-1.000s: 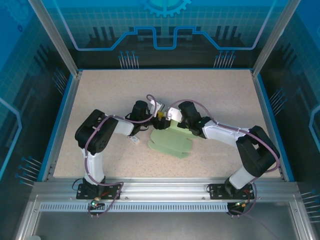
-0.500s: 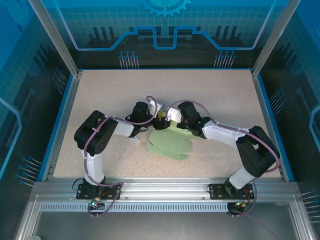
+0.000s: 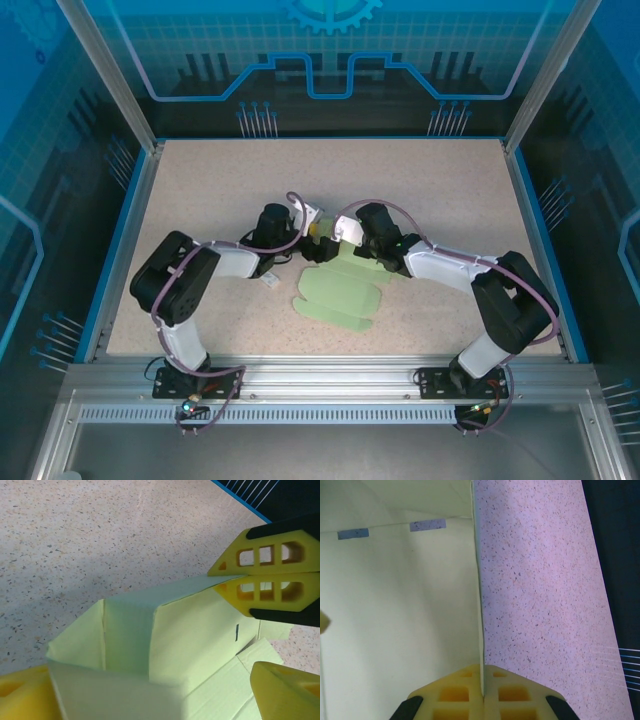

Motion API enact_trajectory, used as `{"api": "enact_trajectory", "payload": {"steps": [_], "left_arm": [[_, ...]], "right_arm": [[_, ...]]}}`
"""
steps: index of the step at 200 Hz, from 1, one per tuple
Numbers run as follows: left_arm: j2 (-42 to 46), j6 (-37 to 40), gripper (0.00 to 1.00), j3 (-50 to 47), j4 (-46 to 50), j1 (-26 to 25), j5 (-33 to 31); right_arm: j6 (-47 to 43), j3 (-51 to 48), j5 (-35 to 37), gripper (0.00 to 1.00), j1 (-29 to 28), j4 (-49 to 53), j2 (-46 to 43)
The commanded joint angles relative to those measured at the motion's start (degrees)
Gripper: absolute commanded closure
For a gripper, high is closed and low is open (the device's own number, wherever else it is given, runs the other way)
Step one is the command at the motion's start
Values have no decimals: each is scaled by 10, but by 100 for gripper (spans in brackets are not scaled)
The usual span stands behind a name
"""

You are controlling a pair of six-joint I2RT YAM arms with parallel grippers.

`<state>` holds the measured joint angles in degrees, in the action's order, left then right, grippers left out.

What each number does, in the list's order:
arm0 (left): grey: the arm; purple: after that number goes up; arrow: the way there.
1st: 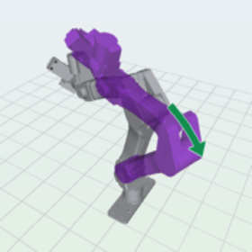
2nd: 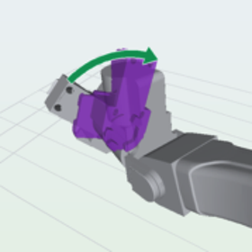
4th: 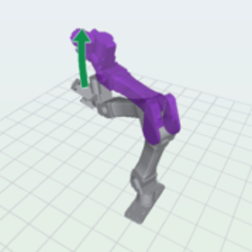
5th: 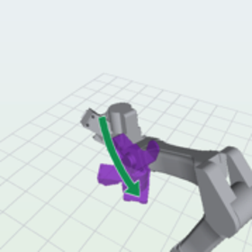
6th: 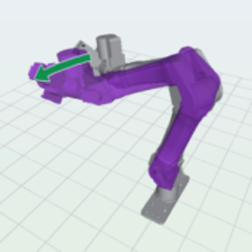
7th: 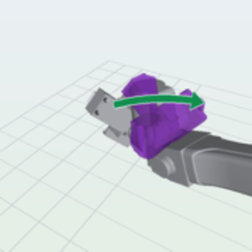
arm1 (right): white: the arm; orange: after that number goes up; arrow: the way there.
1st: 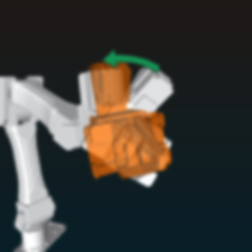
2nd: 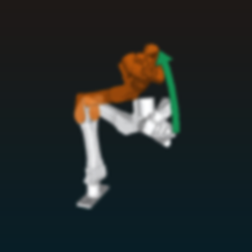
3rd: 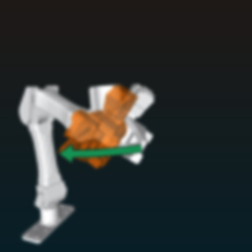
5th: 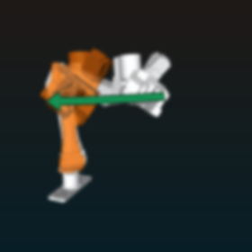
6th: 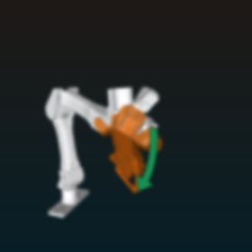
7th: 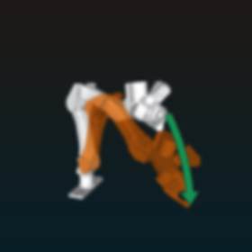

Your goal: Fold the paper box

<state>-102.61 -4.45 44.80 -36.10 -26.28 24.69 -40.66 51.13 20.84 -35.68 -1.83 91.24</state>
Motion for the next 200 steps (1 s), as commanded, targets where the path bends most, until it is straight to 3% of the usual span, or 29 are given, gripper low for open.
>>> {"api": "enact_trajectory", "payload": {"steps": [1,32,80,119,142,166,200], "left_arm": [[38,1,7,-12,23,6,23],[79,-15,6,-34,29,19,22],[122,-85,16,-83,-6,89,16],[109,-113,27,-68,45,107,-65],[93,-114,28,-34,101,107,-109],[61,-108,28,13,156,107,-107],[28,-97,28,36,164,105,-61]], "right_arm": [[11,15,4,97,-1,11,5],[11,15,7,97,-1,10,4],[18,14,13,97,-2,1,-3],[2,4,58,97,-11,-26,-19],[-21,2,93,97,-23,-39,-26],[-60,-4,140,97,-40,-75,-19],[-112,-29,189,97,-60,-133,2]]}}
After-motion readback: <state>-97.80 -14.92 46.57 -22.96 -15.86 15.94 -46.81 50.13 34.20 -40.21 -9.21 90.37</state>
